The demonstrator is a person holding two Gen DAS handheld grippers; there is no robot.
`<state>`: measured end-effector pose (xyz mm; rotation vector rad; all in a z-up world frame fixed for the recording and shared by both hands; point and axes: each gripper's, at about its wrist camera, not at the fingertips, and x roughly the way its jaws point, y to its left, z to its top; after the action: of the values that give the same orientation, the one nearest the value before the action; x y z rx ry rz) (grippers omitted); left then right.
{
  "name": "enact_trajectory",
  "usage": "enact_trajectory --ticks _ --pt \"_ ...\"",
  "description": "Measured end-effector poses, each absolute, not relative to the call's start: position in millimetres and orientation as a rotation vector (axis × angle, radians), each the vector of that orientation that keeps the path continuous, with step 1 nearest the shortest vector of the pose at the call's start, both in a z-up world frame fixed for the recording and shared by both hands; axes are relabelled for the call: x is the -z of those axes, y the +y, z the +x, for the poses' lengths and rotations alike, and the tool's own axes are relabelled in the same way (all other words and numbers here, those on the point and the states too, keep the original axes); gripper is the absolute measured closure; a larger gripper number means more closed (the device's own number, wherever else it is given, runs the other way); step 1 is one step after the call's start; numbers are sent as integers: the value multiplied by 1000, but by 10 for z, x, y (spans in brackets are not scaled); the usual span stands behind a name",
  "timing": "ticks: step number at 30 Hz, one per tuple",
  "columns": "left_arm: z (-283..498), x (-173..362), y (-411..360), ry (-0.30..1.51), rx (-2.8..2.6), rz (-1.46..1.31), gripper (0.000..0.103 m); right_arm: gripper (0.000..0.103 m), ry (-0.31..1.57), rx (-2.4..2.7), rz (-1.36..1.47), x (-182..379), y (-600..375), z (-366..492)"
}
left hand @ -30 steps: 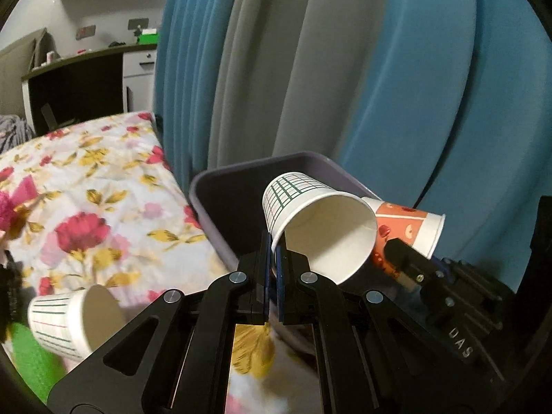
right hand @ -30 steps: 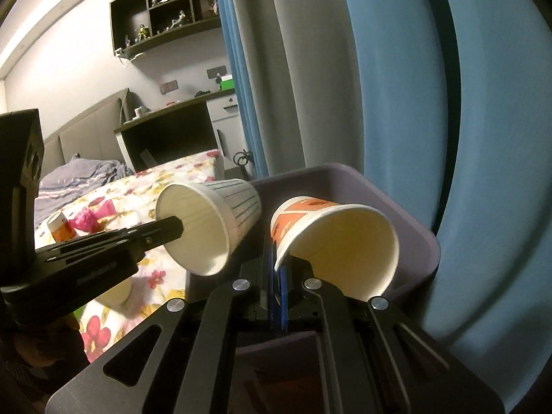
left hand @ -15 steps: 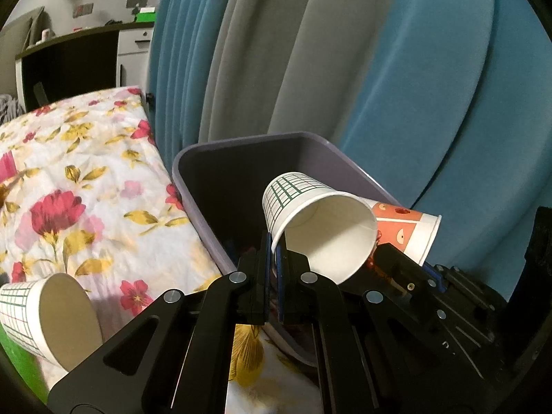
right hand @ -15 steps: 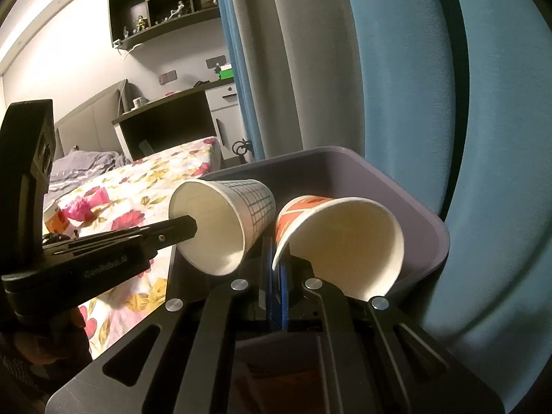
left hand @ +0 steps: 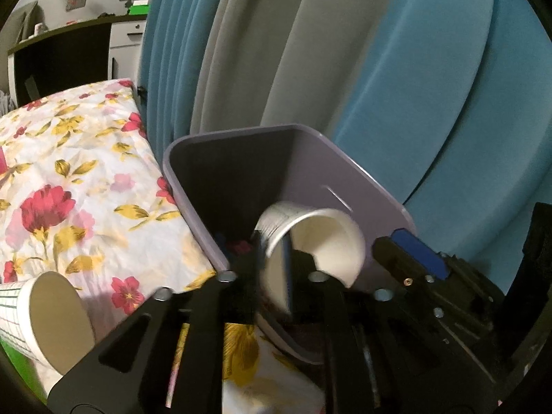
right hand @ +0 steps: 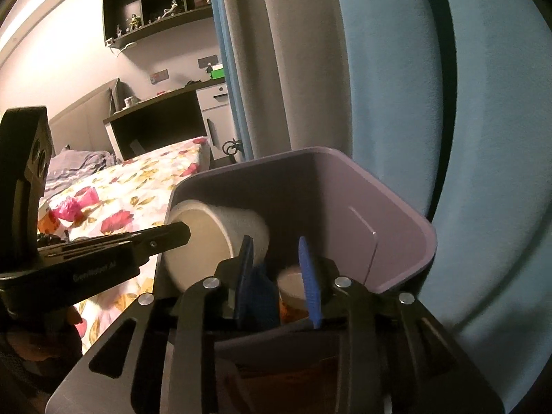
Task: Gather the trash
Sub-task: 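Open both grippers to drop the cups into the grey bin, then move both grippers back over the trash on the bed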
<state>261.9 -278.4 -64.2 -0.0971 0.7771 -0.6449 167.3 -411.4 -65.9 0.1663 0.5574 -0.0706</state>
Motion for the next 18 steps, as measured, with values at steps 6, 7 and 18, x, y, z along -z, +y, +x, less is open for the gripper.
enact_trajectory --ticks 6,7,18 --pt "2493 532 -2577 696 545 -97 17 50 505 125 177 545 -4176 1485" --pt "2455 511 -2526 683 526 -97 15 42 491 140 172 514 -4160 1432" --pt "1938 353 -1883 599 320 -54 7 13 383 172 154 297 -3830 996"
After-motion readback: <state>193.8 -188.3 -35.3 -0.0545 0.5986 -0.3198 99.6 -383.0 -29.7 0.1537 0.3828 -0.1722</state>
